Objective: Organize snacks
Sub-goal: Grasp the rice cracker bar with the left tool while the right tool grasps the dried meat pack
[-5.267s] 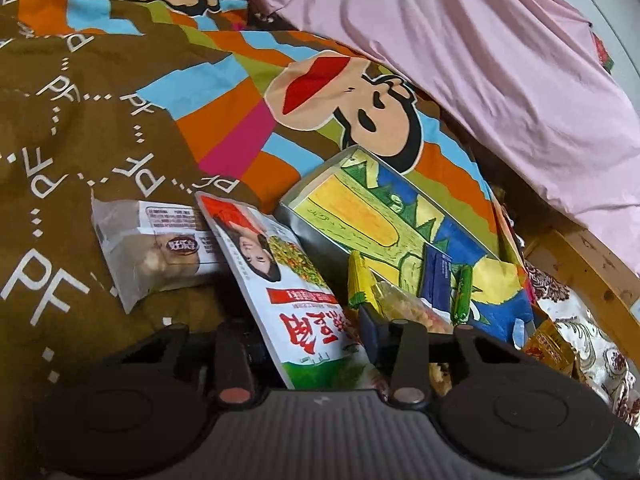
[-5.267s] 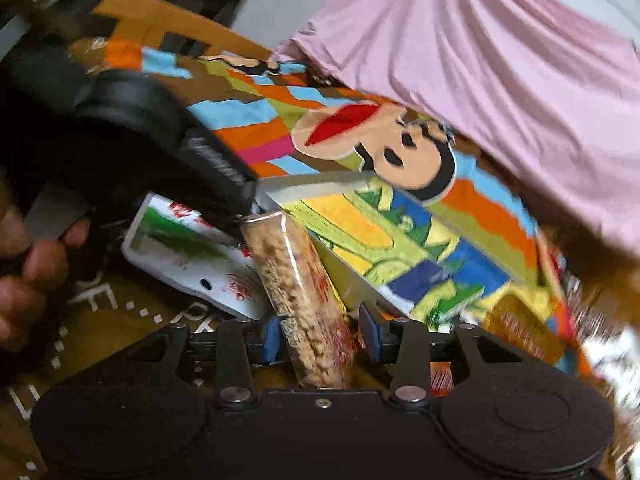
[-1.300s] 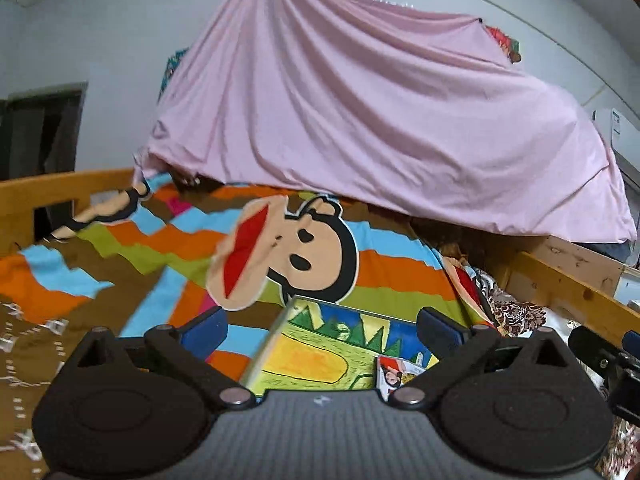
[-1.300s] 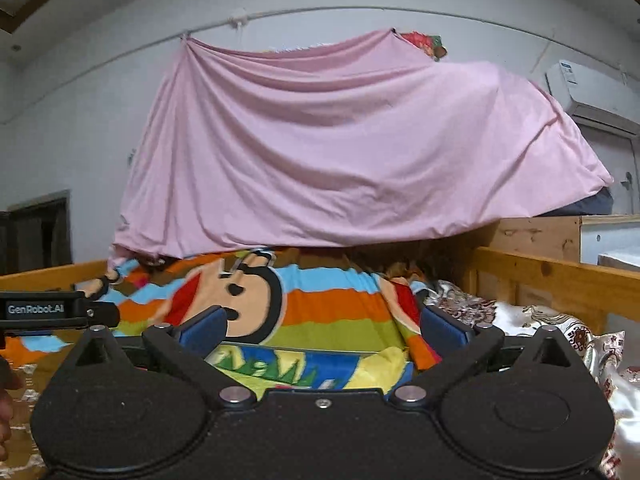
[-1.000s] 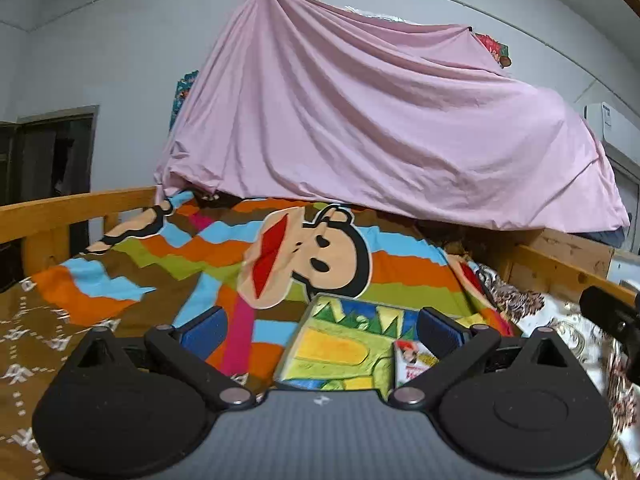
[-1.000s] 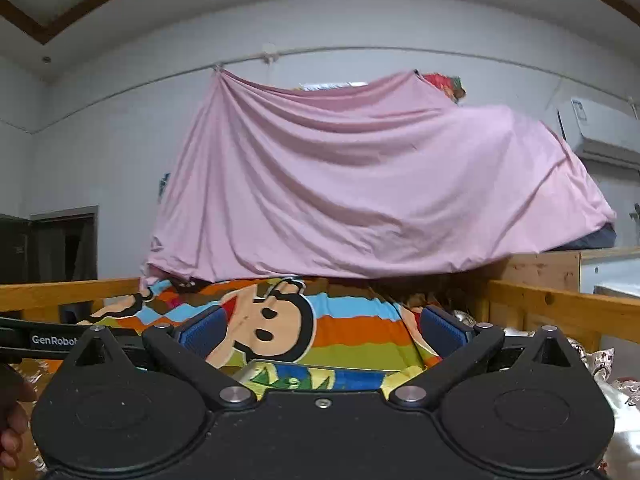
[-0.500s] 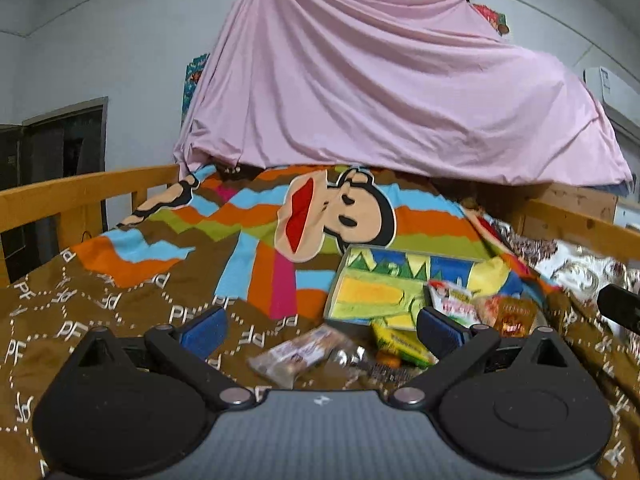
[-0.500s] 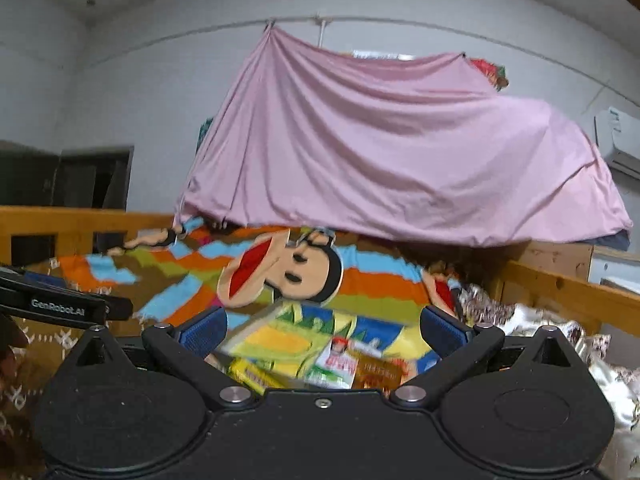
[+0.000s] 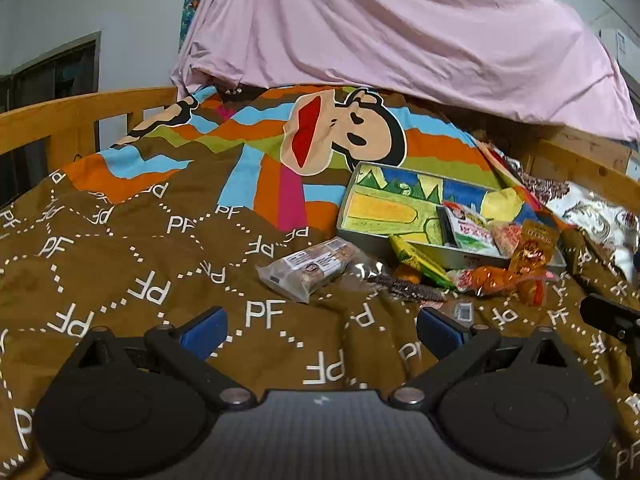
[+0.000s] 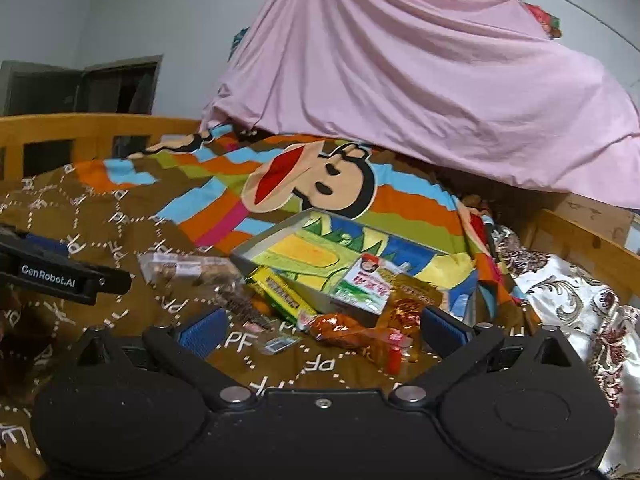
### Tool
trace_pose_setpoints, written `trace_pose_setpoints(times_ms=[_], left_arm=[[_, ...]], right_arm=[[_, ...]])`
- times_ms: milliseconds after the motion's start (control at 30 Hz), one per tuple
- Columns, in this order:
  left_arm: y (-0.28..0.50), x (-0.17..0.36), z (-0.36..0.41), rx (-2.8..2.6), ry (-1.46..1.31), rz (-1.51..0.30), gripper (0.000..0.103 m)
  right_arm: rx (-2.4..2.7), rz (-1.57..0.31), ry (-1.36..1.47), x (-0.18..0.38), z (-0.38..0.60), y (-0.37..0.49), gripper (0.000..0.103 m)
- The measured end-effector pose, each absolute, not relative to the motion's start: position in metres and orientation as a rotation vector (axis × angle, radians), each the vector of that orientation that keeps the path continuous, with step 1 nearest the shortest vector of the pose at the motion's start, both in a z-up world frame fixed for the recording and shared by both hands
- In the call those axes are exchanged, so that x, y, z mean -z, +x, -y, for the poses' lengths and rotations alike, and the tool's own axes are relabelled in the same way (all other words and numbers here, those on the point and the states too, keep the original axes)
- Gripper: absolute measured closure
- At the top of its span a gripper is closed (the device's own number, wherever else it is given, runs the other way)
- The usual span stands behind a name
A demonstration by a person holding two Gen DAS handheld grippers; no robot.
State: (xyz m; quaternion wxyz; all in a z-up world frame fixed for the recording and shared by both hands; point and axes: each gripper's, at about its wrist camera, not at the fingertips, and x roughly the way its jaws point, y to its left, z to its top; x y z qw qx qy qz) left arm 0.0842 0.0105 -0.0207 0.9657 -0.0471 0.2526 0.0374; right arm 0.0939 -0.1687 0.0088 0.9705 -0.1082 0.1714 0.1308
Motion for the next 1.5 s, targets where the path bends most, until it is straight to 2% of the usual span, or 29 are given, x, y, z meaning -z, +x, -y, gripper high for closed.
trace_pose_setpoints(times_ms=[333,633,967,1300,1500], left_arm=[[0.103,0.020,-0.021,-0.063,-0.041,-0.522,0.000],[0.153,0.020,-0.028,-0.032,0.018,-0.547,0.000],[0.207,0.038,-0.044,-0.042,0.004,-0.609,0.000],[0.243,0.055,-0.034,0.052,0.163,-0.709,0.000],[0.257,0.058,-0.027,0.136,0.247,-0.725,0.001]], right_arm=[[-0.338,-0.469,-0.161,0.005,0.161,0.114,0.001],[-0.404,-0.550,-0.188,0.030,0.148,0.150,0.001],[-0.443,-0.541,-0.201,0.043,0.146,0.177,0.001],[-0.634,-0.483,-0.209,0.055,0.141,0.230,0.001],[-0.762,-0.544,-0.145,0.064,0.138,0.256,0.006]])
